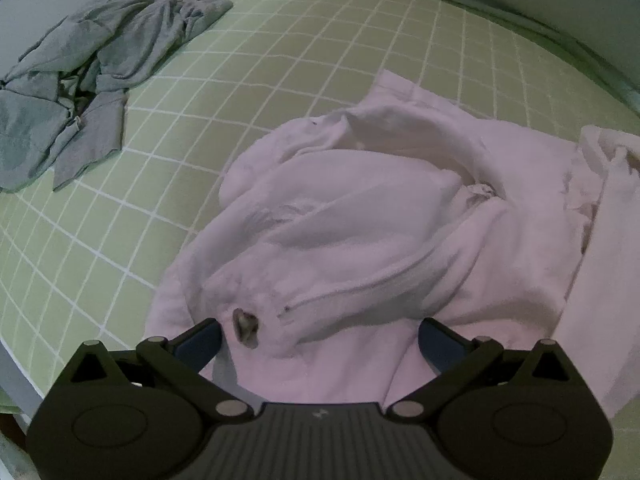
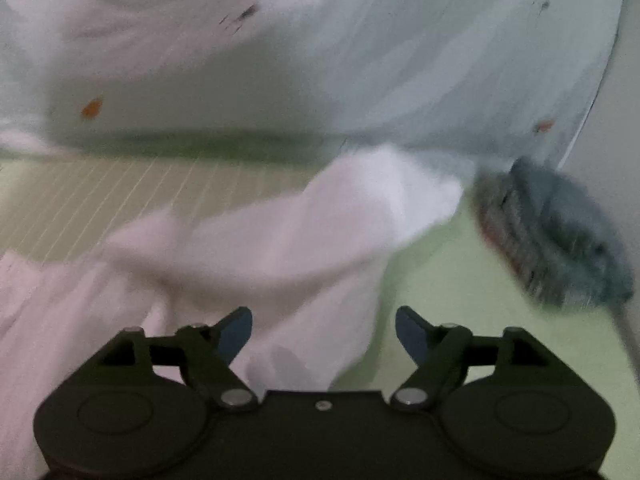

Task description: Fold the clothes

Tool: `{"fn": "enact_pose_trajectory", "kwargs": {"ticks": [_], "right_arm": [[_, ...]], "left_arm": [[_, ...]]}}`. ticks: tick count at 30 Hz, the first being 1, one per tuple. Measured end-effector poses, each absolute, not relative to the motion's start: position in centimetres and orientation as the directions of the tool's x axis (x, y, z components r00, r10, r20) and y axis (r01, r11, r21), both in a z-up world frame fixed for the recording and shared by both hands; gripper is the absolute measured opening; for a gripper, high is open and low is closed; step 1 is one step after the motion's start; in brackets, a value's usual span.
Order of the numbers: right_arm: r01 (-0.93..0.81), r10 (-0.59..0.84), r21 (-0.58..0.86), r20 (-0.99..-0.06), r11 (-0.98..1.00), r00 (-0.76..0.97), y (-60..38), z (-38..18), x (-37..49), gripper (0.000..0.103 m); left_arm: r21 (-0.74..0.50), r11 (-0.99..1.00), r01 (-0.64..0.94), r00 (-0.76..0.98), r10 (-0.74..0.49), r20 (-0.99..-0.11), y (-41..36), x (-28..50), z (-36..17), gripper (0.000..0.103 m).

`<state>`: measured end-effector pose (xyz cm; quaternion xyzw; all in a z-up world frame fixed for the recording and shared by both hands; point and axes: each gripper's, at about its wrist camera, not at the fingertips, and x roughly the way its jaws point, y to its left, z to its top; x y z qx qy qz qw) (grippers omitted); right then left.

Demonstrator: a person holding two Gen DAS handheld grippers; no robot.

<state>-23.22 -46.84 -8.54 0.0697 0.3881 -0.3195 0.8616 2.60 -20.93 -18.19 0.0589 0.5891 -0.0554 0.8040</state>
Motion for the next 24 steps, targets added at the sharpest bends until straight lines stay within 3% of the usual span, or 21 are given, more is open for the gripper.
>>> {"fn": "enact_pose_trajectory", "kwargs": {"ticks": [4, 8, 13, 18, 24], "right_arm": [[0.620, -0.412, -0.018, -0.763, 0.784, 0.498, -44.4, -9.2, -24.1, 0.090], [0.631, -0.356, 0.046, -0.792, 0.775, 0.495, -42.5, -9.9, -23.8, 0.091], [0.655, -0.311, 0.141, -0.793, 0.742, 0.524, -38.9, -10.1, -22.9, 0.091], [0.659, -0.355, 0.150, -0.744, 0.737, 0.566, -33.7, -9.5, -20.1, 0.091], [0.688, -0.399, 0.105, -0.748, 0.718, 0.530, -27.0, -10.2, -17.7, 0.091]], "left_arm": [[-0.024, 0.991, 0.133, 0.318, -0.066, -0.946, -18.7, 1.8, -16.8, 0.103], [0.008, 0.993, 0.121, 0.346, -0.035, -0.938, -15.8, 1.2, -16.1, 0.103], [-0.039, 0.994, 0.102, 0.308, -0.069, -0.949, -12.6, 1.7, -16.7, 0.103], [-0.075, 0.980, 0.187, 0.286, -0.127, -0.950, -10.9, 2.4, -17.4, 0.102], [-0.138, 0.924, 0.356, 0.224, -0.228, -0.947, -10.6, 3.5, -18.0, 0.101]]}}
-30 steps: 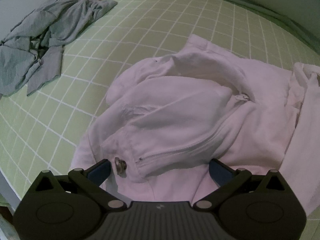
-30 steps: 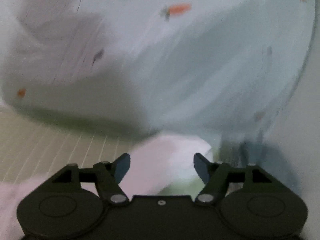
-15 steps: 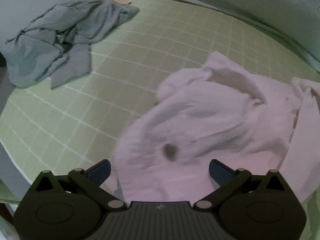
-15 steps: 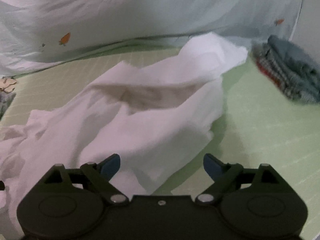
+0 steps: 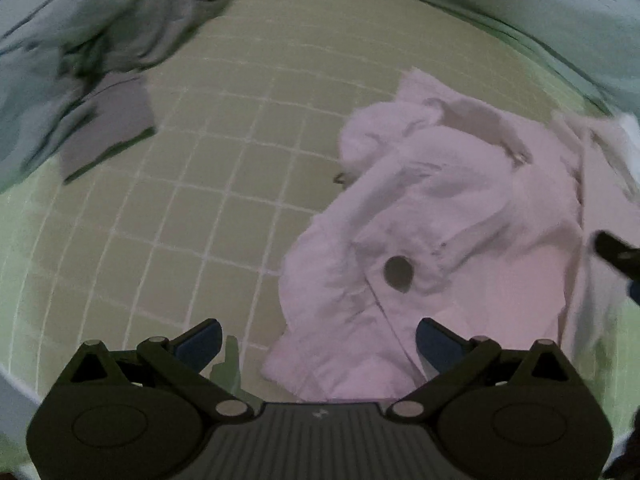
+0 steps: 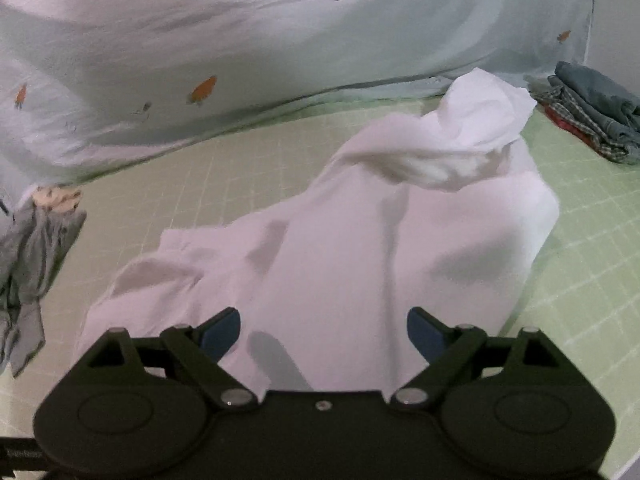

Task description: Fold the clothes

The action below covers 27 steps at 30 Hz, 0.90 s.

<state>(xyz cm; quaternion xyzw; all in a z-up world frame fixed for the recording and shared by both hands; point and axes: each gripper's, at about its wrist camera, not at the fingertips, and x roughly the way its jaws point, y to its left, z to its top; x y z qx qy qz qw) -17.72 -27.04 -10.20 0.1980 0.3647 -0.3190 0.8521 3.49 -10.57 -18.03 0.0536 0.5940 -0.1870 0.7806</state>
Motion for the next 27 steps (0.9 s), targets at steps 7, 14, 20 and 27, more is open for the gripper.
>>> {"fn": "enact_pose_trajectory", "kwargs": {"ticks": [7, 14, 20, 27], "right_arm": [[0.779, -0.532, -0.074, -0.771, 0.622, 0.351, -25.0, -11.0, -19.3, 0.088], [0.805, -0.544, -0.105, -0.786, 0.584, 0.292, -24.1, -11.3, -20.3, 0.083], [0.763, -0.467, -0.045, -0.813, 0.645, 0.347, -22.9, -11.9, -21.0, 0.044], [0.746, -0.455, -0.020, -0.803, 0.665, 0.384, -22.4, -11.4, -21.7, 0.029]], "left_arm": [[-0.169, 0.890, 0.423, 0.173, -0.262, -0.950, -10.3, 4.6, -19.0, 0.102], [-0.158, 0.889, 0.430, 0.177, -0.255, -0.951, -10.2, 4.7, -18.6, 0.101], [-0.213, 0.853, 0.476, 0.210, -0.346, -0.915, -10.2, 3.4, -16.2, 0.088], [-0.260, 0.817, 0.514, 0.168, -0.393, -0.904, -11.7, 2.1, -16.4, 0.079]]}}
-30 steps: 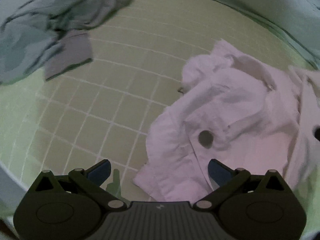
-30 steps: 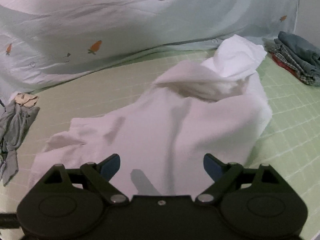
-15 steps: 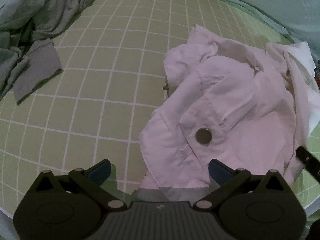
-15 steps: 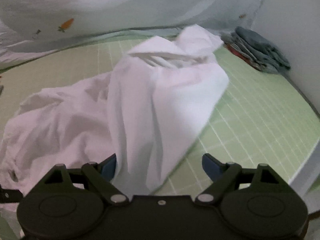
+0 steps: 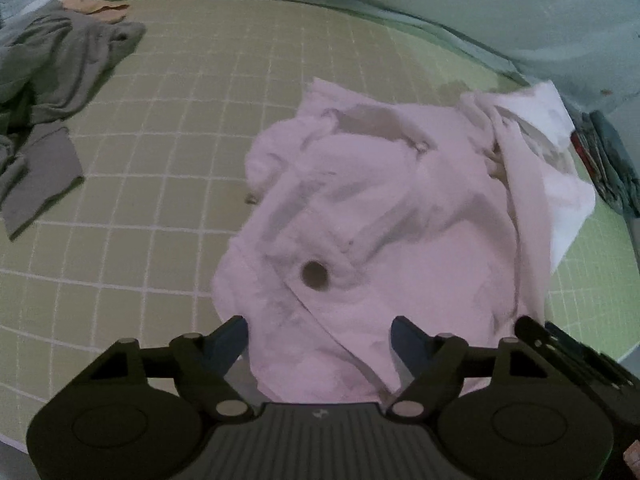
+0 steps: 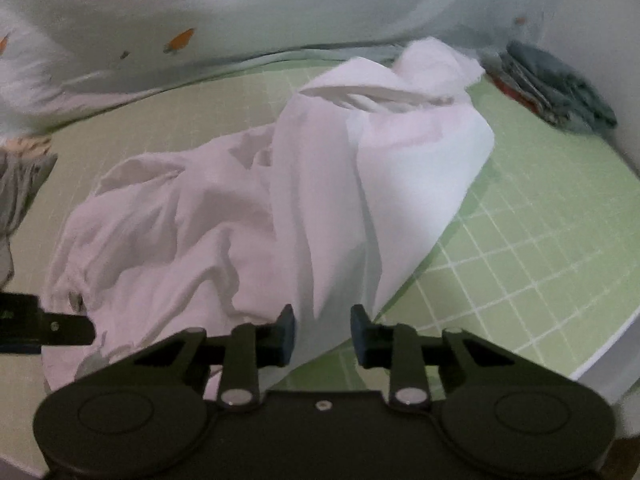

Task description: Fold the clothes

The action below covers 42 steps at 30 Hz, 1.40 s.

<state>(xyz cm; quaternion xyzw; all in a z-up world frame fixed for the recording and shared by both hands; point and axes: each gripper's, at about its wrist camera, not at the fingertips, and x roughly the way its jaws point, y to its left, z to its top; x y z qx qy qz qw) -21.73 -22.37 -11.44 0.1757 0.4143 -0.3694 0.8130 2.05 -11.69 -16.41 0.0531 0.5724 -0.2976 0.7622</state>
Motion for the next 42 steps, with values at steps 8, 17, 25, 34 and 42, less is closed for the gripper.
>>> {"fn": "enact_pose_trajectory", "kwargs": {"ticks": [8, 17, 25, 34, 42], "right_arm": [[0.731, -0.316, 0.086, -0.863, 0.677, 0.394, -22.8, -13.8, -21.2, 0.047], [0.675, -0.258, 0.167, -0.838, 0.719, 0.482, -23.4, -12.9, -23.6, 0.010], [0.723, -0.441, 0.043, -0.768, 0.689, 0.465, -28.1, -9.8, -27.2, 0.006], [0.743, -0.708, -0.248, -0.584, 0.622, 0.397, -35.7, -5.5, -29.8, 0.003], [0.819, -0.923, -0.431, -0.241, 0.379, 0.299, -42.7, 1.1, -29.8, 0.002]], "left_arm": [[-0.349, 0.791, 0.502, 0.064, -0.436, -0.897, -14.4, 1.1, -18.5, 0.089], [-0.338, 0.838, 0.428, 0.143, -0.432, -0.891, -13.8, 1.3, -17.8, 0.022], [-0.349, 0.884, 0.312, 0.287, -0.437, -0.852, -11.6, 3.0, -14.7, 0.013], [-0.354, 0.911, 0.212, 0.420, -0.412, -0.809, -10.9, 5.5, -11.1, 0.012], [-0.281, 0.954, 0.104, 0.549, -0.291, -0.783, -10.7, 7.1, -9.2, 0.012]]}}
